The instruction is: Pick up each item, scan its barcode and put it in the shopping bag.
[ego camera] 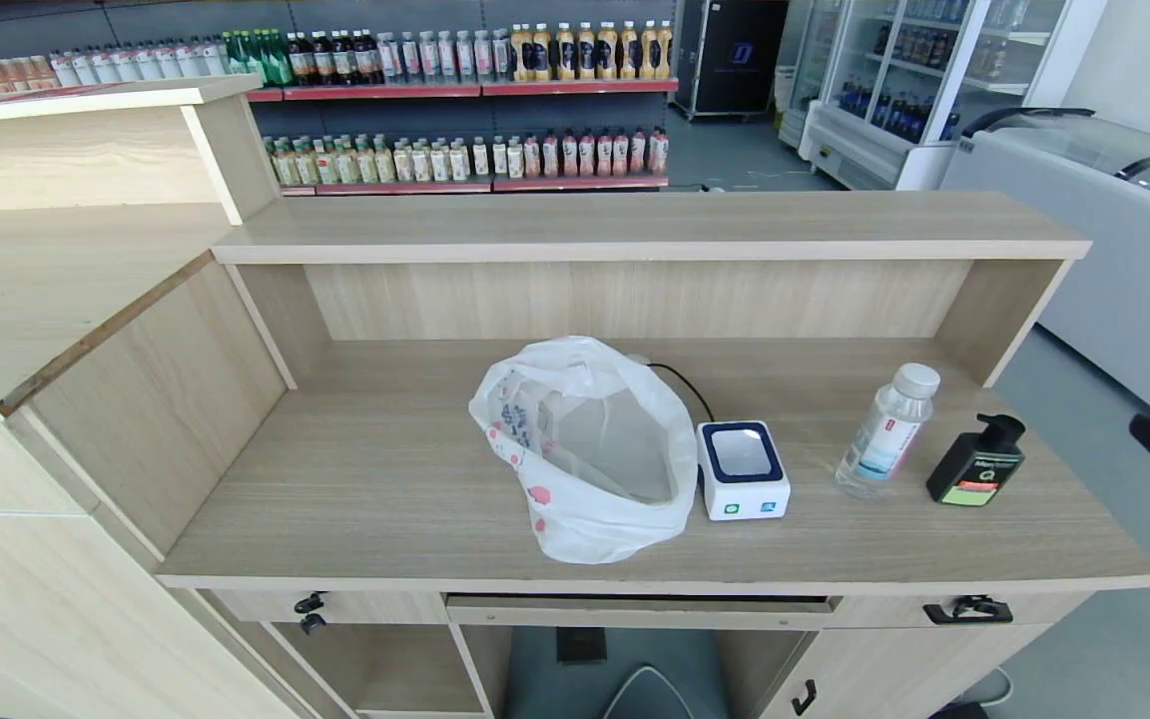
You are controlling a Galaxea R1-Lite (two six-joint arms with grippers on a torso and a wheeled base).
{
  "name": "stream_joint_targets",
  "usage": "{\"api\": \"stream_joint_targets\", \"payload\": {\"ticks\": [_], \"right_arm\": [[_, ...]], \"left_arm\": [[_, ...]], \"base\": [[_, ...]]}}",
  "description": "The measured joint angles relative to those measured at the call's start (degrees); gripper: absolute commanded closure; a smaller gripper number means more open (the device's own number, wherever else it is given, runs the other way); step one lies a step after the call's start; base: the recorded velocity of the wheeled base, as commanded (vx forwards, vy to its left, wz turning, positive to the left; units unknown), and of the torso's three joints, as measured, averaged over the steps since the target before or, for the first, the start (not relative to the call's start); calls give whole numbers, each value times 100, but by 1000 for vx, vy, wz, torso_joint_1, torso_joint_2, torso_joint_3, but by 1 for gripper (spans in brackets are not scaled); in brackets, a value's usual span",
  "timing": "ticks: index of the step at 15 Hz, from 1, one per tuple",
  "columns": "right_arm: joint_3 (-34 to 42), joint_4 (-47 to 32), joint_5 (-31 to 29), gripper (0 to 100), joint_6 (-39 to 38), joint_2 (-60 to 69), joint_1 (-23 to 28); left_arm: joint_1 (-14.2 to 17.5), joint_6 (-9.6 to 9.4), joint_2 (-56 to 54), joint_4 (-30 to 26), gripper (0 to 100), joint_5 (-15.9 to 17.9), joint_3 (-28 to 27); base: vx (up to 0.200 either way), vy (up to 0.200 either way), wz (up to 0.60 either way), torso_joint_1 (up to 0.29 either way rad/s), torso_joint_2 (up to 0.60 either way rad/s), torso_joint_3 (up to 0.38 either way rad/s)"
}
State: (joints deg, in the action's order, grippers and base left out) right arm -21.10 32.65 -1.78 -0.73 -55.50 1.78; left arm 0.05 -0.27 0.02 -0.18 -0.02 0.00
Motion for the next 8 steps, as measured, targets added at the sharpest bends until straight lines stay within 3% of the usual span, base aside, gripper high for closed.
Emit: {"api": "stream_joint_targets", "payload": {"ticks": [3, 8], "right_arm": [[350, 1514, -2, 0, 46, -1497, 194], [501, 3170, 323, 0, 669, -3600, 651]], "left_arm": [[2, 0, 0, 2, 0, 2, 0], [2, 0, 0, 0, 0, 0, 0]], "base": [[0, 0, 0, 0, 0, 0], [0, 0, 0, 0, 0, 0]]}}
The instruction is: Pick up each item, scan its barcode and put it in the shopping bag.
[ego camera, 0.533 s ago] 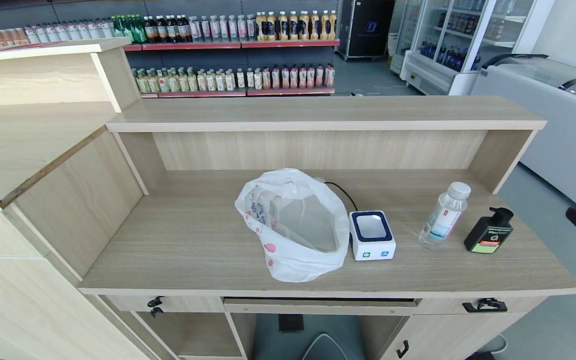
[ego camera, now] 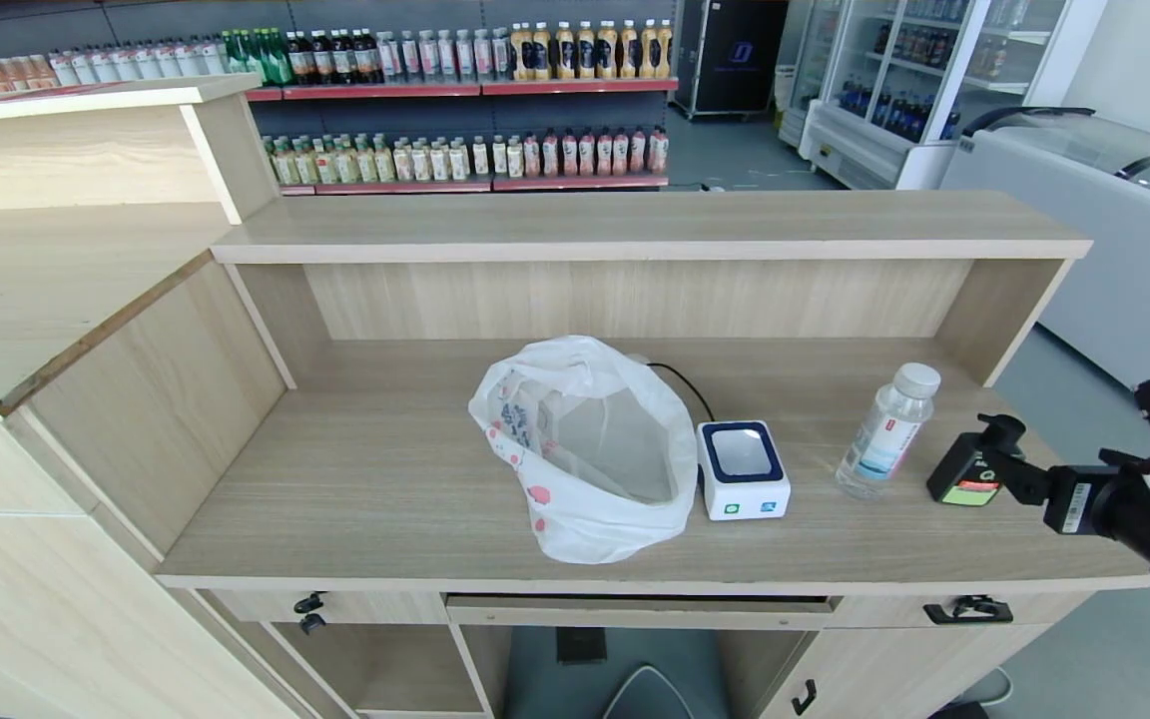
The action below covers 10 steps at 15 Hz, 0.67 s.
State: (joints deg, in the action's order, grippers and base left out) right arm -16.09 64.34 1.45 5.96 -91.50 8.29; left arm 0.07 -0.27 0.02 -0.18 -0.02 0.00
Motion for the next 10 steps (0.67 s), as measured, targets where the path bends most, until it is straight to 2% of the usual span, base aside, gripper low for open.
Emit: {"api": "stream_joint_targets", "payload": {"ticks": [3, 7, 10], "right_arm": [[-374, 525, 152, 0, 321, -948, 133], [-1025, 608, 222, 0, 328, -1792, 102], [-1497, 622, 352, 0, 288, -2227, -129]], "left_arm": [[0, 0, 0, 0, 0, 2, 0], [0, 0, 0, 2, 0, 2, 0], [0, 0, 0, 0, 0, 0, 0]], "base": [[0, 0, 0, 0, 0, 0], [0, 0, 0, 0, 0, 0], [0, 0, 0, 0, 0, 0]]}}
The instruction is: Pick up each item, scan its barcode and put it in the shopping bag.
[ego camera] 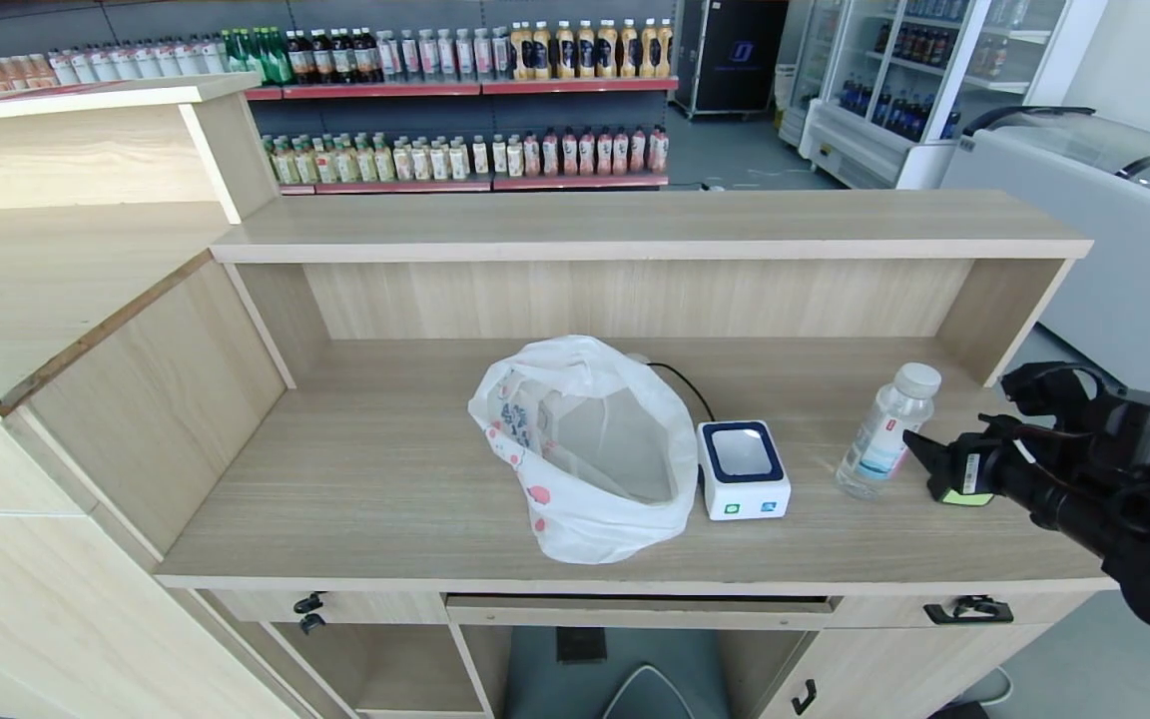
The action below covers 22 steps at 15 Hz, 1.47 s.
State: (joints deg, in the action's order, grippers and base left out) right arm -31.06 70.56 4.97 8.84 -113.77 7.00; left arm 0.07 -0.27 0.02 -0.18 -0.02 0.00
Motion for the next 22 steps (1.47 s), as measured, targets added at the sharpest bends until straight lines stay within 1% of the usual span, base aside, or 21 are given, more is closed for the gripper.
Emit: {"api": "stream_joint_targets", "payload": {"ticks": [4, 8, 12, 22], "right_arm": [[-229, 110, 4, 0, -48, -339, -395], [-341, 367, -38, 0, -4, -660, -488], [-625, 369, -46, 0, -2, -937, -505], [-1334, 361, -55, 0, -48, -1523, -803]], "left_arm": [[0, 0, 0, 0, 0, 0, 0], [2, 0, 0, 0, 0, 2, 0], [-2, 2, 0, 0, 0, 0, 0], [2, 0, 0, 0, 0, 2, 0]], "base": [[0, 0, 0, 0, 0, 0], [0, 0, 0, 0, 0, 0], [0, 0, 0, 0, 0, 0], [0, 0, 0, 0, 0, 0]]}}
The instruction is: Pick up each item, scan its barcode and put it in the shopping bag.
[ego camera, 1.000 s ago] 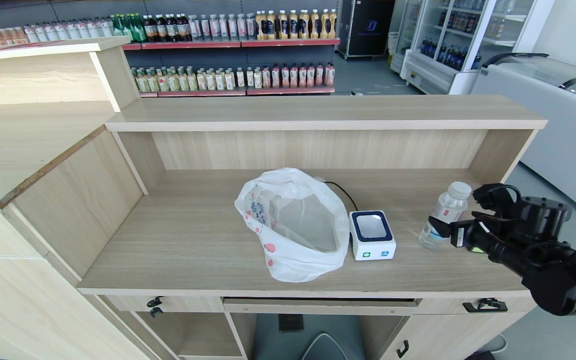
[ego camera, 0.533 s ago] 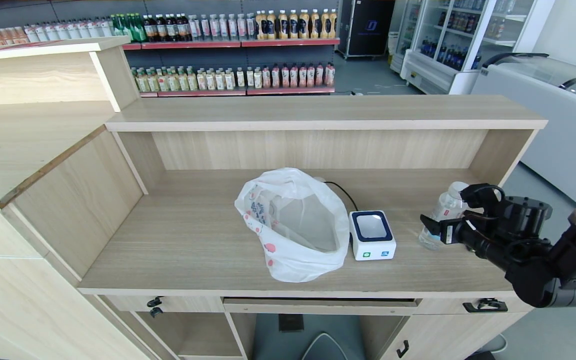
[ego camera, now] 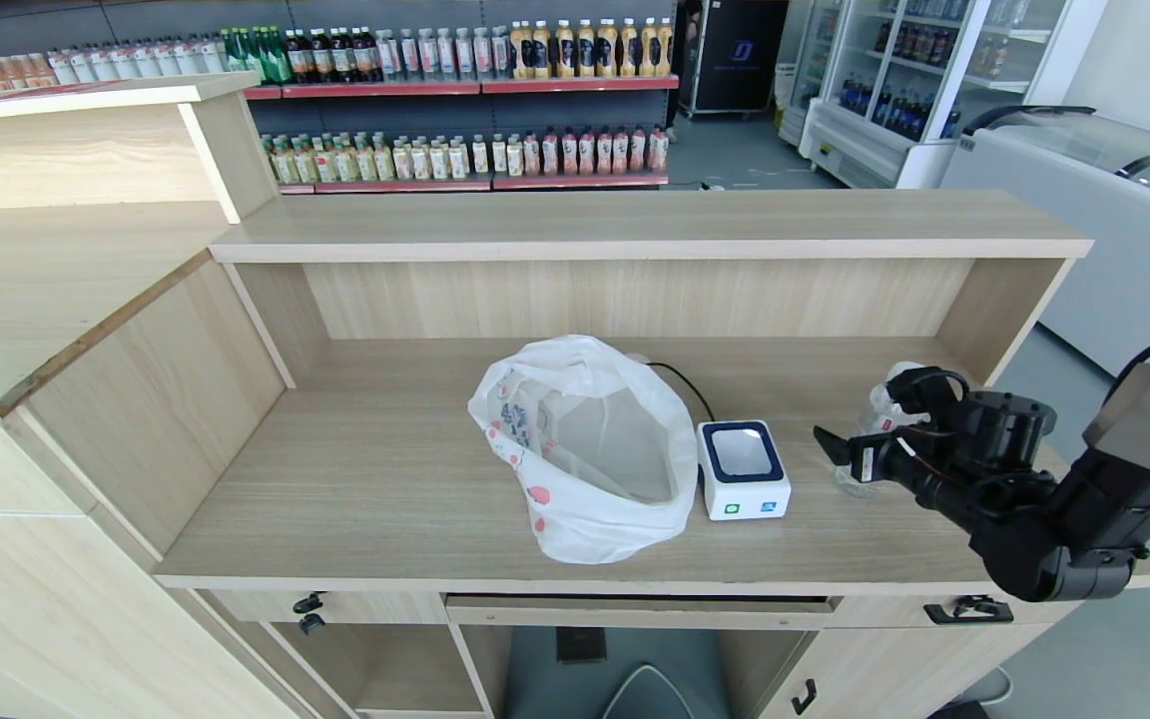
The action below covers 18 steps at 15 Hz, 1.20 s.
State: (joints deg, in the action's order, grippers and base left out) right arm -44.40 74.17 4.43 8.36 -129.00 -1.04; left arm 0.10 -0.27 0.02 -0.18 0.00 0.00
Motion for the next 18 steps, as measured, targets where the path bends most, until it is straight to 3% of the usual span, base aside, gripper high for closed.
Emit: {"api": "stream_joint_targets", "payload": {"ticks": [9, 10, 18], "right_arm": [[-297, 48, 11, 0, -180, -208, -127], [-301, 94, 17, 100, -267, -204, -117], [-286, 102, 50, 100, -284, -267, 101]], "left_arm": [[-2, 2, 0, 0, 0, 0, 0], [-2, 0, 0, 2, 0, 0, 0], [-2, 0, 0, 2, 0, 0, -2]], "base": [[0, 0, 0, 0, 0, 0], [0, 0, 0, 0, 0, 0], [0, 0, 0, 0, 0, 0]]}}
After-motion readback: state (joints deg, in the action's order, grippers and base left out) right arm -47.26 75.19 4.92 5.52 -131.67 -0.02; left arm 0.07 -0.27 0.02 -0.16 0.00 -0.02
